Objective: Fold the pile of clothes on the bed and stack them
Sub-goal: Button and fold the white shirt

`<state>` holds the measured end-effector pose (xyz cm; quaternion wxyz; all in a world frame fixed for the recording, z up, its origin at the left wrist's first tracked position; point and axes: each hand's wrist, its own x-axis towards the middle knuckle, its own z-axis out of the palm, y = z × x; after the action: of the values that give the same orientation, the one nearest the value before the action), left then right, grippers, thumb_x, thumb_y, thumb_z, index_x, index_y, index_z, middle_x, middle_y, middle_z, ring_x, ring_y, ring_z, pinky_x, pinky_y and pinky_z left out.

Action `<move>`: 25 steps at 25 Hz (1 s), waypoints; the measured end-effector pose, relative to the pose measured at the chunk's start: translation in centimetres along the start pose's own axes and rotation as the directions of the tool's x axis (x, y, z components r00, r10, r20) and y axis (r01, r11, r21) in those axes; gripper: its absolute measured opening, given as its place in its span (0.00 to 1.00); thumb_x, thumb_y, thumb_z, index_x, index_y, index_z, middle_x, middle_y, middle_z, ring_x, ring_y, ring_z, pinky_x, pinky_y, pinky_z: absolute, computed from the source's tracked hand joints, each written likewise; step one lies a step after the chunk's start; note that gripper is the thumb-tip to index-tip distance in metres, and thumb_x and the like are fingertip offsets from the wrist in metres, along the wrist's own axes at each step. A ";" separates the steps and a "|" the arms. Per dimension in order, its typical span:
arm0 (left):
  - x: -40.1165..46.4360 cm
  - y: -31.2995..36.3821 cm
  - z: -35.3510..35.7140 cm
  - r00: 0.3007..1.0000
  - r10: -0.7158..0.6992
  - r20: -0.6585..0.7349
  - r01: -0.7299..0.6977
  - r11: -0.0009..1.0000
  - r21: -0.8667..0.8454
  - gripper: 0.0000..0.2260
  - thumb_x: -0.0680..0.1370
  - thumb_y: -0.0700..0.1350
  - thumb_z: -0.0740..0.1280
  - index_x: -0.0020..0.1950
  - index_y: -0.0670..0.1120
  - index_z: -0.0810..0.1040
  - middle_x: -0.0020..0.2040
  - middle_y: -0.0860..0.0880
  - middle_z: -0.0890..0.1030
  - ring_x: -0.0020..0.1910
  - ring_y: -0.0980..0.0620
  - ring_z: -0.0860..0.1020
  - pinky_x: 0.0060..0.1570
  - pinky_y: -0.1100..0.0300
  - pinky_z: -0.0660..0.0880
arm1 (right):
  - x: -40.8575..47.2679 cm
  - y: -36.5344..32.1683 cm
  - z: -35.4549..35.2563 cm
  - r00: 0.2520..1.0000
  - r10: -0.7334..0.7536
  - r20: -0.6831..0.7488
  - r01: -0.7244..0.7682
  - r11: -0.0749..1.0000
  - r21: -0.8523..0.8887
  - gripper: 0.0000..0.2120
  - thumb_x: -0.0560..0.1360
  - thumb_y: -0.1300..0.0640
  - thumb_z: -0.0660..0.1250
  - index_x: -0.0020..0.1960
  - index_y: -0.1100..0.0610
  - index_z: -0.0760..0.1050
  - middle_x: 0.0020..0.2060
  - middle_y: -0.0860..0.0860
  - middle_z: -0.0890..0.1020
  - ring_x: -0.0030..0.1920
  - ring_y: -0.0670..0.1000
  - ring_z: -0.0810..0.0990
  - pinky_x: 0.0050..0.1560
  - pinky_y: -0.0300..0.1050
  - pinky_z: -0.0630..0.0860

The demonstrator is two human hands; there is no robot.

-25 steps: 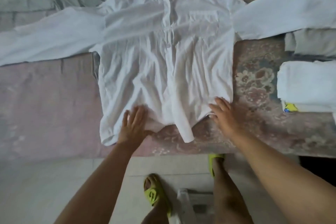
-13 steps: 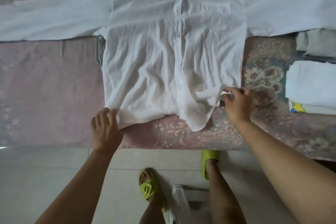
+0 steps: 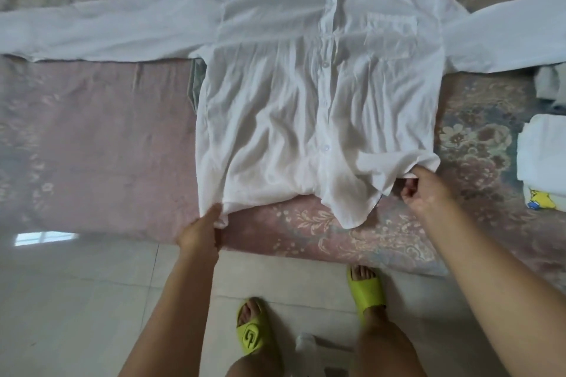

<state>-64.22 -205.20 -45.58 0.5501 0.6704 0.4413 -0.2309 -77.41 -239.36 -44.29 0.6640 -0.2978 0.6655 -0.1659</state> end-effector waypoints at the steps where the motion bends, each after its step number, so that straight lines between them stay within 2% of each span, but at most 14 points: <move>1: 0.5 0.0 -0.2 1.000 0.014 -0.020 -0.015 0.998 -0.057 0.15 0.72 0.47 0.74 0.53 0.40 0.77 0.50 0.43 0.81 0.44 0.46 0.80 0.46 0.53 0.77 | 0.0 0.0 -0.4 0.999 -0.029 0.043 0.029 0.999 -0.018 0.09 0.76 0.62 0.63 0.40 0.51 0.72 0.27 0.44 0.75 0.27 0.39 0.70 0.24 0.31 0.67; 4: 1.4 0.6 -0.3 0.976 0.217 0.024 -0.197 0.921 -0.335 0.14 0.80 0.48 0.64 0.62 0.42 0.72 0.57 0.45 0.78 0.52 0.50 0.80 0.53 0.52 0.77 | 0.8 -0.4 -2.0 0.975 -0.145 0.166 0.146 0.989 0.011 0.07 0.78 0.62 0.62 0.48 0.52 0.76 0.41 0.49 0.82 0.39 0.45 0.80 0.36 0.37 0.77; 6: 0.8 0.4 0.5 0.937 0.330 0.115 -0.244 0.853 -0.462 0.16 0.82 0.48 0.59 0.67 0.43 0.69 0.59 0.48 0.78 0.51 0.56 0.80 0.51 0.58 0.78 | 1.2 -0.6 -2.8 0.948 -0.122 0.294 0.103 0.991 0.080 0.10 0.79 0.63 0.57 0.54 0.55 0.75 0.48 0.52 0.82 0.46 0.49 0.82 0.45 0.46 0.80; 7: 0.5 0.2 1.2 0.909 0.382 0.166 -0.249 0.818 -0.519 0.15 0.82 0.48 0.58 0.66 0.44 0.71 0.57 0.49 0.80 0.51 0.57 0.80 0.50 0.58 0.78 | 1.3 -0.6 -3.0 0.924 -0.104 0.368 0.063 0.991 0.120 0.10 0.80 0.62 0.55 0.54 0.56 0.74 0.49 0.53 0.82 0.46 0.49 0.83 0.46 0.49 0.80; 9: -0.1 -0.3 2.3 0.829 0.466 0.309 -0.221 0.780 -0.586 0.15 0.82 0.51 0.57 0.63 0.45 0.73 0.55 0.50 0.82 0.53 0.55 0.81 0.53 0.55 0.78 | 1.2 -0.3 -3.0 0.875 -0.105 0.473 0.071 0.993 0.090 0.09 0.79 0.62 0.56 0.52 0.56 0.74 0.46 0.53 0.83 0.42 0.49 0.84 0.44 0.48 0.82; 11: -0.1 -1.3 3.1 0.731 0.535 0.424 -0.263 0.794 -0.548 0.15 0.82 0.48 0.57 0.66 0.44 0.71 0.58 0.50 0.81 0.57 0.54 0.79 0.55 0.57 0.78 | 1.7 0.3 -3.0 0.833 -0.162 0.529 0.175 0.984 0.026 0.06 0.78 0.62 0.62 0.53 0.56 0.75 0.43 0.53 0.84 0.40 0.49 0.84 0.40 0.45 0.82; 13: 0.1 -2.1 3.0 0.685 0.583 0.438 -0.319 0.780 -0.539 0.11 0.81 0.42 0.59 0.62 0.45 0.73 0.57 0.51 0.81 0.55 0.56 0.80 0.51 0.62 0.78 | 1.6 0.9 -3.4 0.801 -0.248 0.545 0.269 0.962 0.043 0.06 0.78 0.61 0.63 0.54 0.57 0.76 0.40 0.52 0.84 0.37 0.48 0.84 0.36 0.42 0.81; 16: -0.3 -3.3 2.2 0.676 0.638 0.367 -0.357 0.720 -0.595 0.08 0.81 0.47 0.60 0.58 0.47 0.74 0.59 0.49 0.80 0.54 0.55 0.80 0.50 0.61 0.79 | 0.4 2.1 -5.0 0.794 -0.307 0.525 0.346 0.938 0.025 0.06 0.80 0.63 0.60 0.52 0.57 0.75 0.29 0.50 0.82 0.28 0.45 0.80 0.27 0.38 0.76; 19: -1.5 -4.5 2.0 0.693 0.631 0.348 -0.312 0.698 -0.644 0.12 0.81 0.51 0.58 0.60 0.46 0.73 0.60 0.48 0.77 0.56 0.52 0.78 0.47 0.61 0.80 | -0.8 3.4 -7.0 0.821 -0.229 0.523 0.238 0.970 0.051 0.09 0.80 0.66 0.55 0.48 0.59 0.74 0.28 0.52 0.82 0.27 0.47 0.79 0.24 0.37 0.75; 20: -2.0 -5.1 1.8 0.692 0.625 0.360 -0.297 0.702 -0.647 0.14 0.81 0.51 0.57 0.63 0.45 0.71 0.59 0.47 0.78 0.56 0.52 0.78 0.47 0.61 0.80 | -1.3 3.6 -7.5 0.818 -0.222 0.530 0.212 0.974 0.082 0.10 0.81 0.64 0.54 0.48 0.58 0.73 0.31 0.53 0.82 0.30 0.48 0.78 0.26 0.38 0.76; 22: -3.1 -5.9 1.6 0.675 0.605 0.423 -0.294 0.746 -0.598 0.14 0.82 0.47 0.58 0.65 0.43 0.70 0.56 0.47 0.79 0.54 0.50 0.78 0.50 0.58 0.79 | -2.2 3.9 -7.9 0.778 -0.258 0.573 0.204 0.966 0.157 0.09 0.82 0.55 0.54 0.50 0.54 0.72 0.42 0.51 0.79 0.40 0.48 0.77 0.37 0.39 0.76; 24: -3.5 -6.3 1.6 0.690 0.573 0.442 -0.345 0.797 -0.495 0.12 0.81 0.44 0.62 0.63 0.42 0.72 0.52 0.47 0.81 0.51 0.49 0.79 0.54 0.54 0.77 | -2.7 3.9 -7.7 0.720 -0.318 0.617 0.227 0.948 0.224 0.14 0.78 0.44 0.56 0.56 0.52 0.71 0.49 0.48 0.79 0.48 0.46 0.78 0.49 0.40 0.74; 25: -3.5 -6.5 1.8 0.715 0.559 0.420 -0.378 0.814 -0.440 0.12 0.80 0.44 0.64 0.61 0.41 0.74 0.49 0.47 0.81 0.50 0.48 0.80 0.54 0.52 0.77 | -2.7 4.1 -7.5 0.700 -0.352 0.621 0.269 0.936 0.227 0.15 0.76 0.44 0.59 0.58 0.52 0.71 0.52 0.47 0.80 0.50 0.46 0.78 0.50 0.40 0.74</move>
<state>-71.17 -208.02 -46.83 0.7924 0.5707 0.1155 -0.1820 -85.68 -235.81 -44.23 0.8325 -0.4046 0.3209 -0.2007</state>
